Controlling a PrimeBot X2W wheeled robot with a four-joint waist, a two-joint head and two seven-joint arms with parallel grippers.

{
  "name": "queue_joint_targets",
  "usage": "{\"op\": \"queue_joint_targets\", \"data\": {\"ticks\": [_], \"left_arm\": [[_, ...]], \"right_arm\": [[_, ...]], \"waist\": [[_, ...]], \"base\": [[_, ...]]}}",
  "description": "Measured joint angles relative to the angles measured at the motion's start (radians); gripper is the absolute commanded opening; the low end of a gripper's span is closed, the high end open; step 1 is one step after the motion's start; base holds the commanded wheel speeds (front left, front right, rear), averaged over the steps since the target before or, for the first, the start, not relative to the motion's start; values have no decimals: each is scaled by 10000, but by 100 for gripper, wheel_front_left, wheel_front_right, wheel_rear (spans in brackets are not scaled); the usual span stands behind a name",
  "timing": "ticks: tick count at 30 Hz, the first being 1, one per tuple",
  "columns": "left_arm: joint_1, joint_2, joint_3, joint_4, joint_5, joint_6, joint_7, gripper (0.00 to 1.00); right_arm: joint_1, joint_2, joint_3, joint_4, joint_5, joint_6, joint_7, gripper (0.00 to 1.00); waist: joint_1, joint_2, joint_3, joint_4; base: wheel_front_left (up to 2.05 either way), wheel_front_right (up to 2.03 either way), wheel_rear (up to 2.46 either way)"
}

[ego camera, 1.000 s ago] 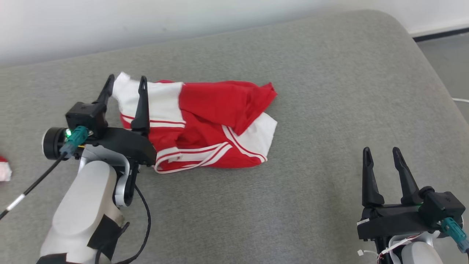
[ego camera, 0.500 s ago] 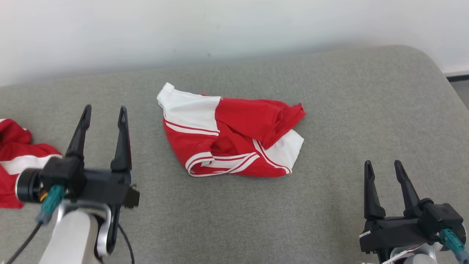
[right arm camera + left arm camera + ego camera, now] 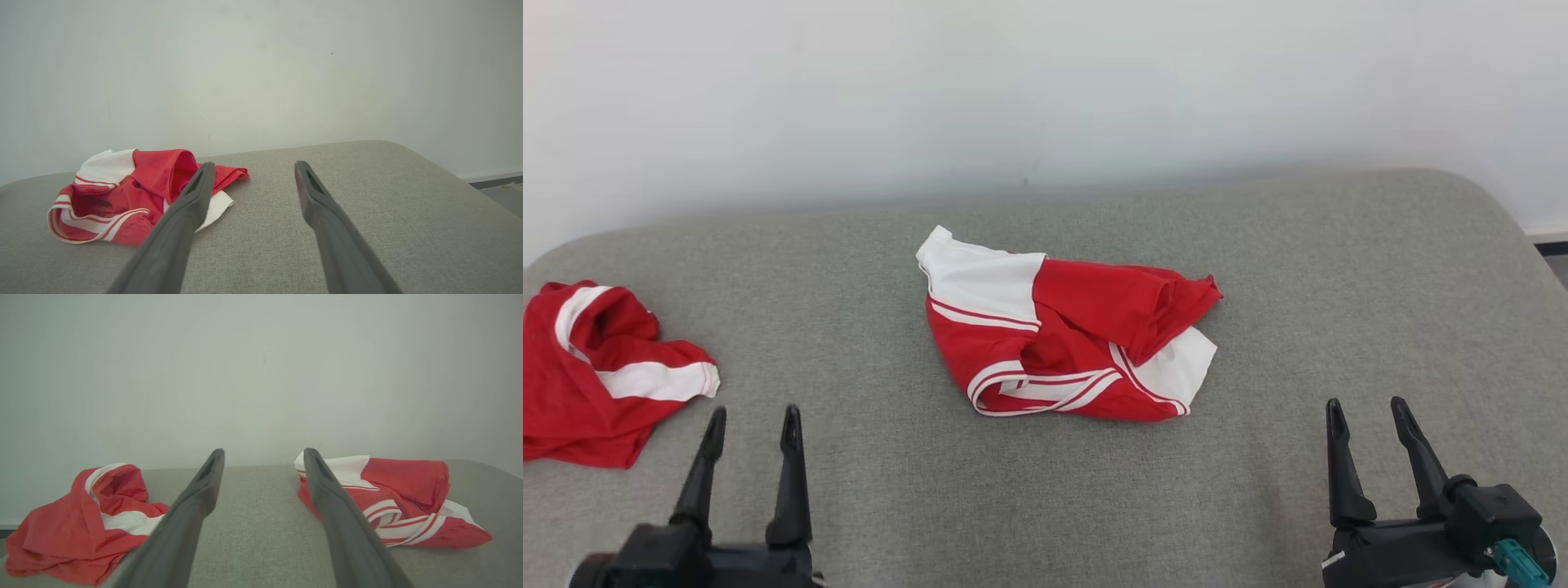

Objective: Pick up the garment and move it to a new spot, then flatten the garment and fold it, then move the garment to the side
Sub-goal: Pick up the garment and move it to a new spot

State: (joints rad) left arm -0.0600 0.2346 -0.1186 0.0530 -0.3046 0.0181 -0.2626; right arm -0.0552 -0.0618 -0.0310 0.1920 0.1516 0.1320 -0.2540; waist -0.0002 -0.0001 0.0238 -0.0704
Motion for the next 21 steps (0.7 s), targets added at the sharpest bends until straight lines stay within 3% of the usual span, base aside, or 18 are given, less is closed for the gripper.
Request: {"op": "queue_joint_targets", "data": {"ticks": [21], "left_arm": [[970, -947, 614, 174, 759, -445, 0, 100]], "right_arm": [[259, -205, 322, 238, 314, -2, 144, 100]], "waist": [[1, 0, -139, 397]], "base": [[0, 0, 0]]}}
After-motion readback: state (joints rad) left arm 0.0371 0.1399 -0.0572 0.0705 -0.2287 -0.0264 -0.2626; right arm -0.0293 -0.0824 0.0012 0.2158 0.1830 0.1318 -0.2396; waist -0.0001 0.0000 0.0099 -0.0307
